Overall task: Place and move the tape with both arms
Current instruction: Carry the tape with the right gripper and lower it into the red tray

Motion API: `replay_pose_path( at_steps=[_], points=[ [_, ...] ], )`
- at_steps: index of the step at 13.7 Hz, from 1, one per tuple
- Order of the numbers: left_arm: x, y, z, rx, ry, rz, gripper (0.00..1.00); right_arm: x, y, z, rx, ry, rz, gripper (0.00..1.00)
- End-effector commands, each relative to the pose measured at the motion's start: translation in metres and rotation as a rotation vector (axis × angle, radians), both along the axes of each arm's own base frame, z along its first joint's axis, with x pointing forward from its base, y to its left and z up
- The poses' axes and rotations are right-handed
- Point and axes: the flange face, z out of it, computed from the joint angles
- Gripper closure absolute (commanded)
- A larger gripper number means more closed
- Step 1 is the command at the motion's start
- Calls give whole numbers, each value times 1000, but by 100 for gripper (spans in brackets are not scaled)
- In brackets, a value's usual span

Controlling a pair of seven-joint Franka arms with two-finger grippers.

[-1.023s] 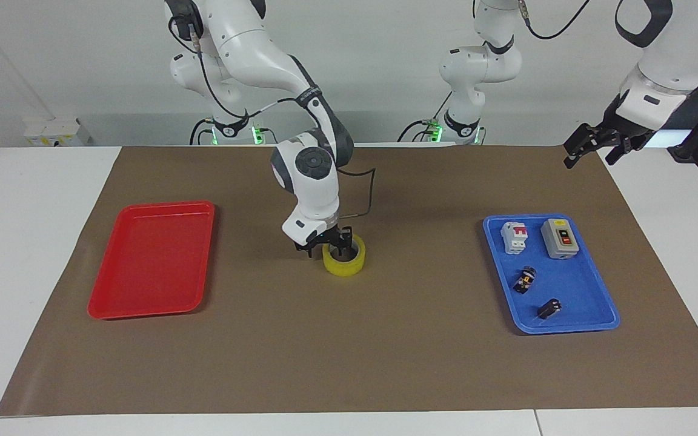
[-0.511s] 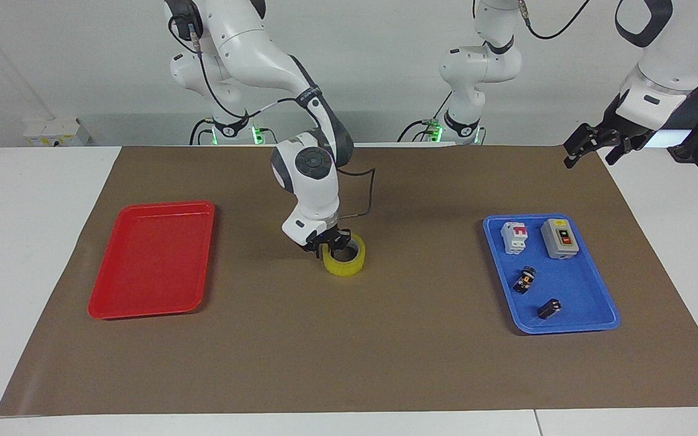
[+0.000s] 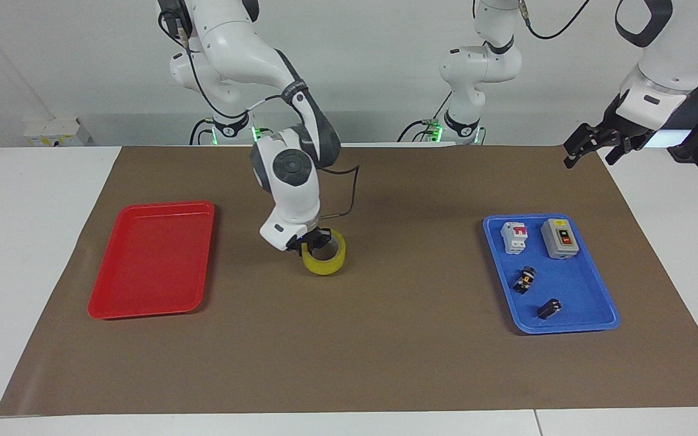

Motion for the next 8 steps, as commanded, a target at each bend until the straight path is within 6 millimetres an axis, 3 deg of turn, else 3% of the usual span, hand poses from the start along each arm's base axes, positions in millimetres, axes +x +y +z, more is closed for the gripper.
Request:
replay_pose_path(
  at_steps=[1, 3, 5, 8],
  points=[
    [-7, 3, 3, 20, 2, -8, 0, 10, -93, 58, 27, -8, 24, 100],
    [-7, 3, 3, 18, 2, -8, 0, 8, -164, 69, 38, 27, 101, 100],
    [-7, 3, 3, 20, 2, -8, 0, 8, -231, 63, 50, 39, 111, 100],
    [-7, 3, 3, 20, 2, -8, 0, -8, -315, 46, 49, 38, 95, 100]
  ],
)
